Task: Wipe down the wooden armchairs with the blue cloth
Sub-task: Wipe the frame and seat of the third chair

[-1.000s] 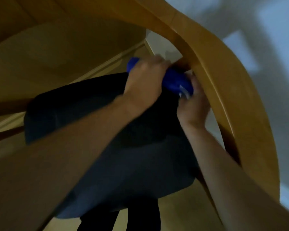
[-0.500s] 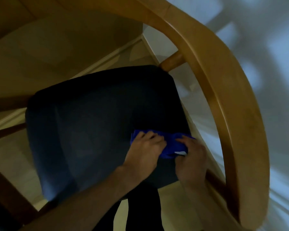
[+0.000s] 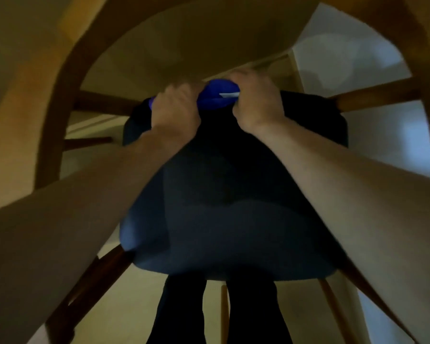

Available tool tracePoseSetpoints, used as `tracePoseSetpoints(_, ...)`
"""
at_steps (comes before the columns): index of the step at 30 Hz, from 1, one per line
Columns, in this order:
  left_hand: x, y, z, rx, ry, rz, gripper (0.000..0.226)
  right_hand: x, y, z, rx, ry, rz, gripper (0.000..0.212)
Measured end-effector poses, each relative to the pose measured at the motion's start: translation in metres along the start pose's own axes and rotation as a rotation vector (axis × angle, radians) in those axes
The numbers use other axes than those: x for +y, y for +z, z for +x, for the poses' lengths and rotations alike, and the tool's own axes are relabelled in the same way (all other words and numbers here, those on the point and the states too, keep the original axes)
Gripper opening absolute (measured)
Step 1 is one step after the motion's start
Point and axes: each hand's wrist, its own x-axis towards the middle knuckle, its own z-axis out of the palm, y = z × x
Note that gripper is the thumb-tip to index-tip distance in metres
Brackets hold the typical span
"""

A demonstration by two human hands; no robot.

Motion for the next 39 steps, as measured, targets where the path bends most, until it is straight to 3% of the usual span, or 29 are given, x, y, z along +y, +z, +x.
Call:
tracePoseSetpoints(4,-0.017,0.025,-0.067,0.044,-0.028,-0.109,0.053,-0.028,0.046,-0.068,0.049,0.064,-0.137,0.044)
tracePoseSetpoints(6,-0.020,0.032,-0.113,0.007,-0.029,-0.106,0.051,-0.028,0.059,-0.117,-0.073,0.013,-0.072,0.047)
tracePoseSetpoints(9,-0.022,0.042,-0.186,-0.172,-0.038,-0.111,0.058,-0.025,0.073,-0.176,-0.292,-0.049,-0.105,0.056)
tracePoseSetpoints(11,-0.023,0.042,-0.209,-0.292,-0.024,-0.107,0.060,-0.025,0.074,-0.190,-0.375,-0.077,-0.107,0.058)
tracePoseSetpoints(13,-0.029,0.035,-0.198,-0.304,-0.001,-0.116,0.055,-0.023,0.065,-0.175,-0.392,-0.098,-0.090,0.053)
tracePoseSetpoints(15,-0.039,0.019,-0.169,-0.198,-0.005,-0.062,0.050,-0.028,0.050,-0.141,-0.333,-0.124,-0.020,0.053)
tracePoseSetpoints(18,-0.063,-0.005,-0.115,0.146,-0.085,-0.051,0.051,-0.052,0.034,-0.065,-0.111,-0.227,0.027,0.062)
tracePoseSetpoints(20,-0.073,-0.009,-0.074,0.192,-0.128,-0.009,0.045,-0.064,0.032,-0.010,-0.004,-0.243,0.003,0.061)
tracePoseSetpoints(23,-0.075,0.001,-0.035,0.056,-0.187,0.018,0.038,-0.079,0.047,0.028,-0.041,-0.157,-0.059,0.059)
tracePoseSetpoints(26,-0.077,0.024,-0.074,0.056,-0.255,-0.022,0.046,-0.092,0.083,-0.024,-0.015,-0.065,-0.187,0.047)
tracePoseSetpoints(32,-0.065,0.042,-0.208,-0.185,-0.351,-0.026,0.056,-0.086,0.111,-0.146,-0.245,-0.207,-0.191,0.056)
tracePoseSetpoints(35,-0.056,0.040,-0.238,-0.328,-0.310,-0.058,0.056,-0.078,0.106,-0.169,-0.373,-0.252,-0.157,0.061)
tracePoseSetpoints(39,-0.067,0.009,-0.206,-0.263,-0.385,-0.019,0.038,-0.085,0.081,-0.138,-0.419,-0.223,-0.057,0.056)
